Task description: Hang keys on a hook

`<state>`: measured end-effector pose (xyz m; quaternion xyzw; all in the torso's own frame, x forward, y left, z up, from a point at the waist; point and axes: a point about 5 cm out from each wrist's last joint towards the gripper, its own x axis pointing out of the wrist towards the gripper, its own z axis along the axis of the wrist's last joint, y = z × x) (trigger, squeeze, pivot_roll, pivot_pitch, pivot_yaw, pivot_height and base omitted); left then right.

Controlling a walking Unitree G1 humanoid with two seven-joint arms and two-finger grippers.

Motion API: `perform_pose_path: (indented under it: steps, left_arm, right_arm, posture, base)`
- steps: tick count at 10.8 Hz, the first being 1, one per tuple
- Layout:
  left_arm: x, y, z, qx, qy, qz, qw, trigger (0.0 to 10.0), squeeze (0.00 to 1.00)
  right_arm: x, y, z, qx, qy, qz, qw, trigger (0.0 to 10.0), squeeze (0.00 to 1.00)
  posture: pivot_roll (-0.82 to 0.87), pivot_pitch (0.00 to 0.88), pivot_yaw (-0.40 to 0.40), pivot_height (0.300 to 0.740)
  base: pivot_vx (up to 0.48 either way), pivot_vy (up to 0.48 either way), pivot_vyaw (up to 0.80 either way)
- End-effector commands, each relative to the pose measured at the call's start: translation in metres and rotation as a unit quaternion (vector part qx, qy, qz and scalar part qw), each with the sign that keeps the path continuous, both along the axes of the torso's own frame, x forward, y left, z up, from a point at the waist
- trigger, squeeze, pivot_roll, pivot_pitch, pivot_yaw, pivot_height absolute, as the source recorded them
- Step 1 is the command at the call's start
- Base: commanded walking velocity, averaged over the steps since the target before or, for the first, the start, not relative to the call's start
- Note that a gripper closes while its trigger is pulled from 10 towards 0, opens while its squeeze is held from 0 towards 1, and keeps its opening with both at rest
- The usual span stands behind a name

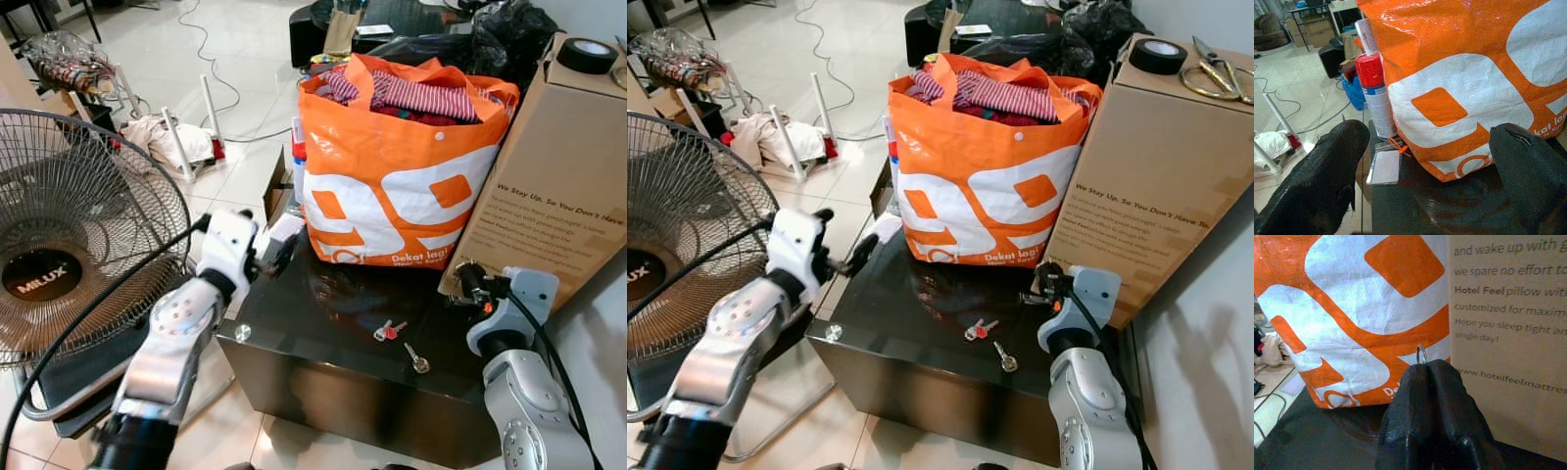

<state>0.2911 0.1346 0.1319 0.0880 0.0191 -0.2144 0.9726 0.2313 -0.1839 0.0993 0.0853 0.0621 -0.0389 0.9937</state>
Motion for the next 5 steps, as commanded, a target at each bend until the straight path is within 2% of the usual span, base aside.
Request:
perform_pose_path:
  steps: [1, 4, 5]
  left_arm:
    - [0.0012, -0.0010, -0.0008, 0.006, 0.001, 0.000, 1.000, 10.0, 0.09]
    - [0.0035, -0.0024, -0.0013, 0.006, 0.001, -0.001, 1.000, 10.0, 0.09]
    - [0.0041, -0.0030, -0.0018, 0.006, 0.002, -0.003, 1.000, 10.0, 0.09]
  right_arm:
    - [0.0011, -0.0016, 0.0032, -0.003, -0.002, -0.004, 1.000, 10.0, 0.00]
    - [0.0030, -0.0005, 0.0026, -0.009, 0.004, -0.001, 1.000, 10.0, 0.00]
    - [0.0035, -0.0012, 0.0024, -0.011, 0.005, -0.001, 1.000, 10.0, 0.00]
  posture:
    - [-0.14, 0.000, 0.065, 0.740]
    - [-0.14, 0.000, 0.069, 0.740]
    - [-0.14, 0.000, 0.069, 0.740]
  base:
    - [0.000, 0.000, 0.00]
    - [0.000, 0.000, 0.00]
    - [-0.281, 0.000, 0.00]
